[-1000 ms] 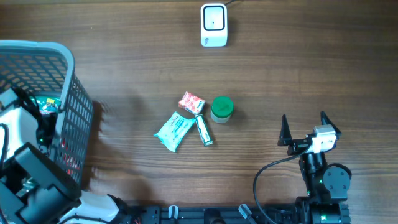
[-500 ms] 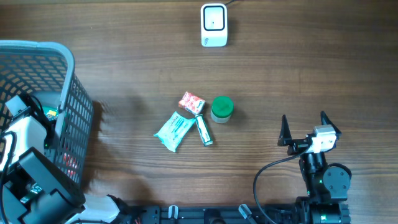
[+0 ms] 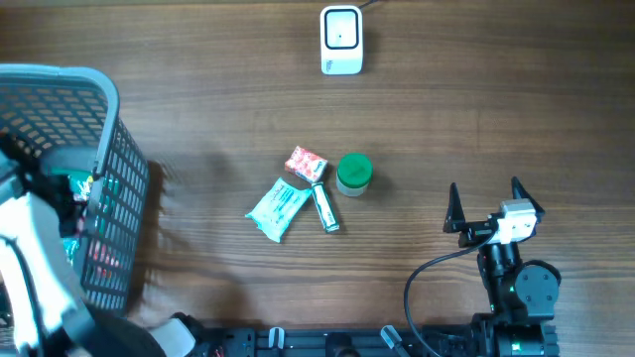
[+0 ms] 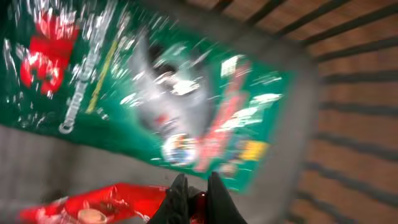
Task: Scan the item barcode
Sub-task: 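Reach into the basket and grasp the red Nescafe stick with left gripper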
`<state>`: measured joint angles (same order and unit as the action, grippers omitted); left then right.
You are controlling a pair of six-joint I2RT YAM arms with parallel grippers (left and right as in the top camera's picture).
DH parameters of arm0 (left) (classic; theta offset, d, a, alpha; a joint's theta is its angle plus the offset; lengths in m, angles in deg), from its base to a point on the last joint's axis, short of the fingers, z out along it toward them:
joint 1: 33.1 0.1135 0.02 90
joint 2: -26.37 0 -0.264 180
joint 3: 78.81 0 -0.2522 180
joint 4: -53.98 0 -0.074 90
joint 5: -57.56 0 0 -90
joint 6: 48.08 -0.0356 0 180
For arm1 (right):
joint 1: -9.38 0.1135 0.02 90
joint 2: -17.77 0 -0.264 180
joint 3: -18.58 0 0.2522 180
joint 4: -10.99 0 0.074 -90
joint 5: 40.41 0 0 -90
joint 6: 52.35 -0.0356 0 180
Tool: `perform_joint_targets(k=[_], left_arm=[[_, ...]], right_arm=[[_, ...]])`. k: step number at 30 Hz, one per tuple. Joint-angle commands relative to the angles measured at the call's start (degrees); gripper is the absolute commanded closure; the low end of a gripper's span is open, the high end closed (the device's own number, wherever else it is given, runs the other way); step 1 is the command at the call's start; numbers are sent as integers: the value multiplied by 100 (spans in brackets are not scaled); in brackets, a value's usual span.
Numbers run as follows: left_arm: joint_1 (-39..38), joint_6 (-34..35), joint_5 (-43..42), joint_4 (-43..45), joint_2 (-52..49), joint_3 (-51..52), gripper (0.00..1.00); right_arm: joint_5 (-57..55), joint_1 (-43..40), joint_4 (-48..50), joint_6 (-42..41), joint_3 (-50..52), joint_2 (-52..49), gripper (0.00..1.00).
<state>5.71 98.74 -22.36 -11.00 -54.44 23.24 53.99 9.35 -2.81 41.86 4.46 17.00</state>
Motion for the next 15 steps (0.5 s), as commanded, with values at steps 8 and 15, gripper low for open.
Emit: perform_joint_targets(k=[8, 15], left_arm=[[33, -111, 0, -354, 839, -295, 96], [31, -264, -22, -234, 1384, -1412, 96]], right_arm=[[-55, 24, 15, 33, 7, 35, 0], [-57, 24, 15, 33, 7, 35, 0]])
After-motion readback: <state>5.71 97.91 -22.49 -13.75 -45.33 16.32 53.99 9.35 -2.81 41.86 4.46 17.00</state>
